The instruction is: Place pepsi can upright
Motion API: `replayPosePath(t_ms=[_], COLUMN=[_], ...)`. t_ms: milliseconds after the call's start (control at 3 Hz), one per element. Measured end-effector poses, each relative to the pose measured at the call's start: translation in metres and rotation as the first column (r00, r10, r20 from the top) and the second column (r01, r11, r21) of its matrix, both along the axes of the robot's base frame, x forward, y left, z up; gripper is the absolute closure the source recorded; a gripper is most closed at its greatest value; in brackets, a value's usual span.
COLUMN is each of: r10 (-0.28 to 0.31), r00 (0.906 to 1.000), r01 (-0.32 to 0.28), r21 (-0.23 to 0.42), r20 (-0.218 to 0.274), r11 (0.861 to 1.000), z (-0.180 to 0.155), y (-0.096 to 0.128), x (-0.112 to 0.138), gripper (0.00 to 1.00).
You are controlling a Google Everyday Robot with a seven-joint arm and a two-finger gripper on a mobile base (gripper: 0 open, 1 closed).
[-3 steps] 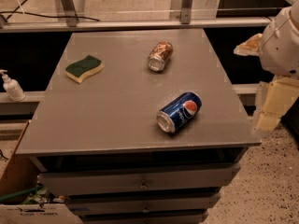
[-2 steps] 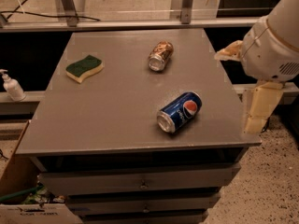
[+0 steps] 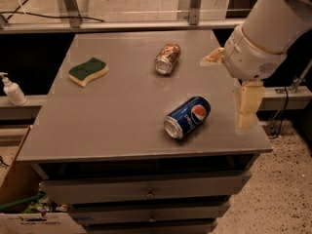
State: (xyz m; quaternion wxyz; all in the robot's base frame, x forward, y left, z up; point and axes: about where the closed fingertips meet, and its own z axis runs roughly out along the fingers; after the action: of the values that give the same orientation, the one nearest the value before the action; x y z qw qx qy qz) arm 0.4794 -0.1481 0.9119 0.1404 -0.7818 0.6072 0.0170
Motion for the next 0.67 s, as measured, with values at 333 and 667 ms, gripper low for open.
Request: replayPosePath(t_ms=[333, 667], r10=[0.066, 0.171], r00=[0.9976, 0.9843], r01=[-0.067, -0.171], r21=[-0.010, 0.013], r20=[-0.019, -0.042], r11=[0.998, 0.985], z=[-0.015, -0.029], y=[0.007, 0.019], x=[0.014, 0.012], gripper=[0.00, 0.00])
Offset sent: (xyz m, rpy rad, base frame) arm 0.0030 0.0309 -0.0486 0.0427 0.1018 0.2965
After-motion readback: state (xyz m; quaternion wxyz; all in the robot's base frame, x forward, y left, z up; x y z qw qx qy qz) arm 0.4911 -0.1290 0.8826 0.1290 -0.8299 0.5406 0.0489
